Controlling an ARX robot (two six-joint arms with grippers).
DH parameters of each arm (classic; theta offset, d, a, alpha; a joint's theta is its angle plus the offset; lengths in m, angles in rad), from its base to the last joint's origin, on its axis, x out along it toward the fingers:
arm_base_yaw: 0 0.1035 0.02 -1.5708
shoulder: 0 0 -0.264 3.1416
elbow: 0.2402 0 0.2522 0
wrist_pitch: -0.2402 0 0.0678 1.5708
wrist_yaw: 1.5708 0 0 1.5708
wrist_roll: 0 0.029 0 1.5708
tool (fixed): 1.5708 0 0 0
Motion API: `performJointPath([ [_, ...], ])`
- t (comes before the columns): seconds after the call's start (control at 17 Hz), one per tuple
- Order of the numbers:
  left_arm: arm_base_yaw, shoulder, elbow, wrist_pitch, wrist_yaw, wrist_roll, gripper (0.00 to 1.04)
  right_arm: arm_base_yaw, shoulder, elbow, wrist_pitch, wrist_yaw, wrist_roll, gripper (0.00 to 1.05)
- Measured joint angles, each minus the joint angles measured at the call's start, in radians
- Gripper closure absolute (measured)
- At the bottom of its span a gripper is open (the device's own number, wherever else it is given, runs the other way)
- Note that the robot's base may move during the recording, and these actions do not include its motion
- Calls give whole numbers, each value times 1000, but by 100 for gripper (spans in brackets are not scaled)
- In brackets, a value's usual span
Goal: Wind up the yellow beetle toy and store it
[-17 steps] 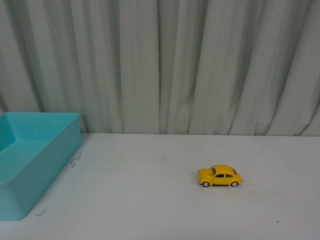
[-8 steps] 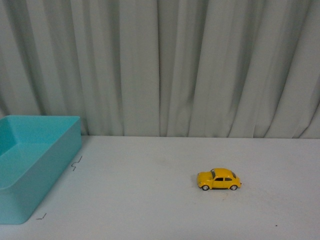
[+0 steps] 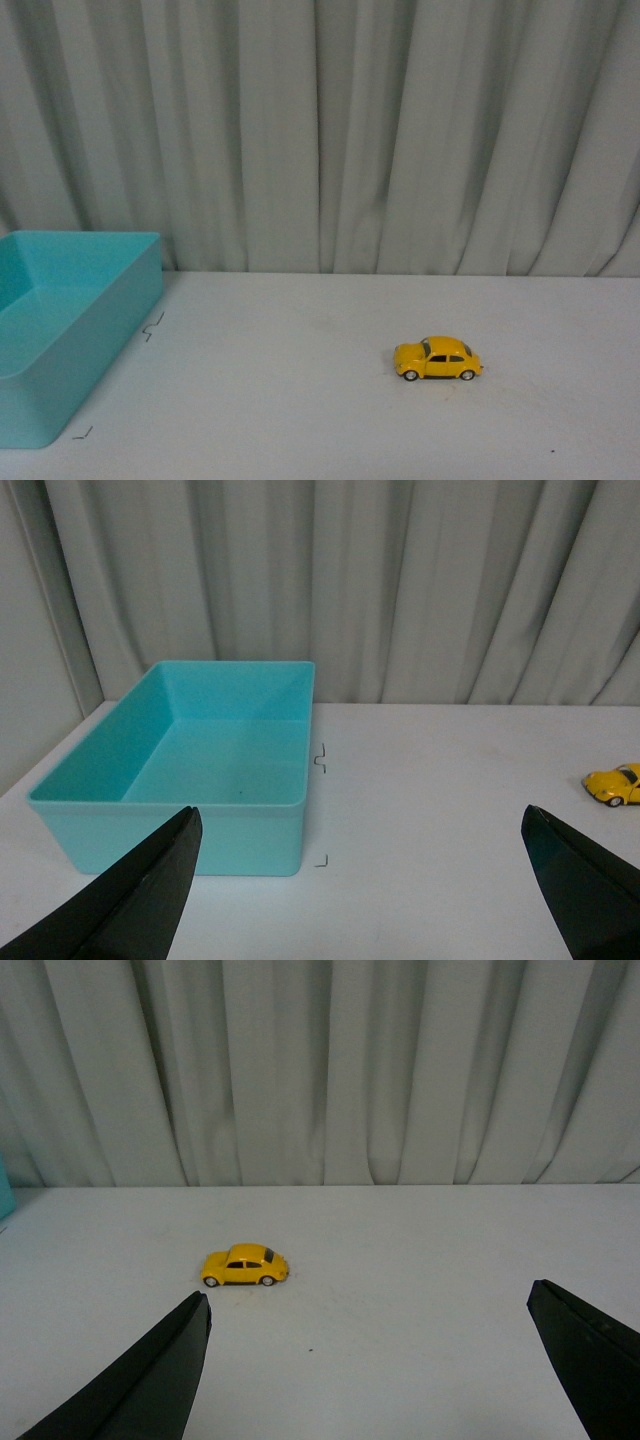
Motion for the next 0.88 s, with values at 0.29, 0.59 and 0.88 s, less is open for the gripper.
performJointPath([
  [0.29,0,0,0,0,0,0,7,0,0,0,0,0,0,7],
  [0.59,0,0,0,0,0,0,7,0,0,0,0,0,0,7],
  [0.88,0,0,0,0,0,0,7,0,0,0,0,0,0,7],
])
